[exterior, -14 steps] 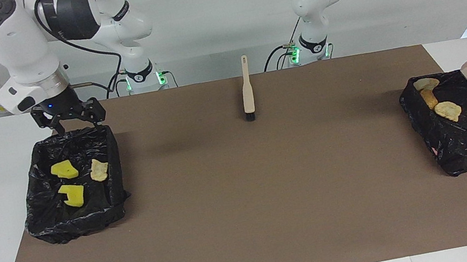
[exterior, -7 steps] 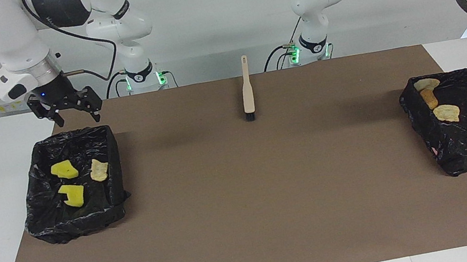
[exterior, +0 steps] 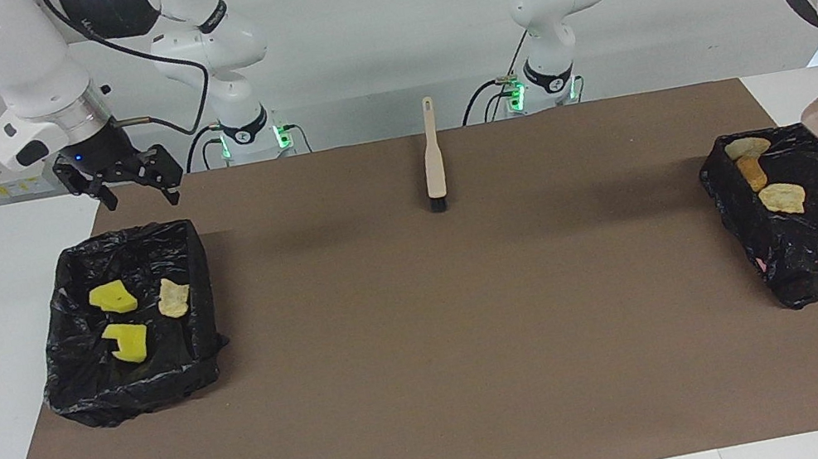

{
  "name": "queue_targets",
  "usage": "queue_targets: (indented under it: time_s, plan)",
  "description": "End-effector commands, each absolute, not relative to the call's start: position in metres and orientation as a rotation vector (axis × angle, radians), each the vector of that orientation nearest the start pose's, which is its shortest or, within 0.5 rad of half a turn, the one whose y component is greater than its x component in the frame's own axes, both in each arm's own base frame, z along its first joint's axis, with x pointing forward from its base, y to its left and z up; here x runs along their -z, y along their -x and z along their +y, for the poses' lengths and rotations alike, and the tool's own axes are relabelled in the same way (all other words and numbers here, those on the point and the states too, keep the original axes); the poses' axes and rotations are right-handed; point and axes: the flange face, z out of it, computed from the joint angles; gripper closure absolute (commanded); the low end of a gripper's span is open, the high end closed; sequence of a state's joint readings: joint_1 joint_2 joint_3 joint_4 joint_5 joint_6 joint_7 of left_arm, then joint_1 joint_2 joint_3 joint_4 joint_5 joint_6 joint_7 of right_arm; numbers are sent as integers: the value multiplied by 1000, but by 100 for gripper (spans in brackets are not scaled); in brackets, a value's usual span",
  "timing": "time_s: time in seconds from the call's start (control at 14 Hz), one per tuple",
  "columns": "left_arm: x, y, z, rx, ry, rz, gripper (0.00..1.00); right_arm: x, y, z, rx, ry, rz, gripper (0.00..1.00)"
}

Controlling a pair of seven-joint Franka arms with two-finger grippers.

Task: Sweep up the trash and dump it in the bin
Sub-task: 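Bring the dustpan back and set it on the mat, left gripper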

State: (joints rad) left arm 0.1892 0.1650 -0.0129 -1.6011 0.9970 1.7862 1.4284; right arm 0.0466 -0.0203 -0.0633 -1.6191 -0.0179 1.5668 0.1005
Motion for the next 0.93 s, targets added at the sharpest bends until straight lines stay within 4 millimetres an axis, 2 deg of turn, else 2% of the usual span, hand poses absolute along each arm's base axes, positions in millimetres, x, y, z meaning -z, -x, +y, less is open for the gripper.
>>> queue_targets:
  time_s: [0.0, 0.07, 0.14, 0.21, 0.36, 0.64, 0.86]
  plan:
    - [-564, -603, 130, -743, 1868, 1569, 100, -616, -543, -12, -53, 3135, 209, 0]
    - [-556, -605, 101, -684, 1913, 1612, 100, -615, -543, -13, -55, 3135, 212, 0]
    - [-549, -605, 74, -627, 2006, 1579, 100, -615, -543, -16, -55, 3135, 221, 0]
    - [-541, -604, 41, -572, 2108, 1497, 100, -615, -543, -16, -55, 3134, 224, 0]
    - [-519, -597, -14, -479, 2296, 1369, 100, -615, -543, -16, -55, 3134, 224, 0]
    - [-471, -584, -126, -357, 2621, 932, 100, -615, -543, -16, -55, 3134, 224, 0]
    - [-452, -578, -194, -261, 2856, 637, 100, -615, -543, -16, -58, 3134, 224, 0]
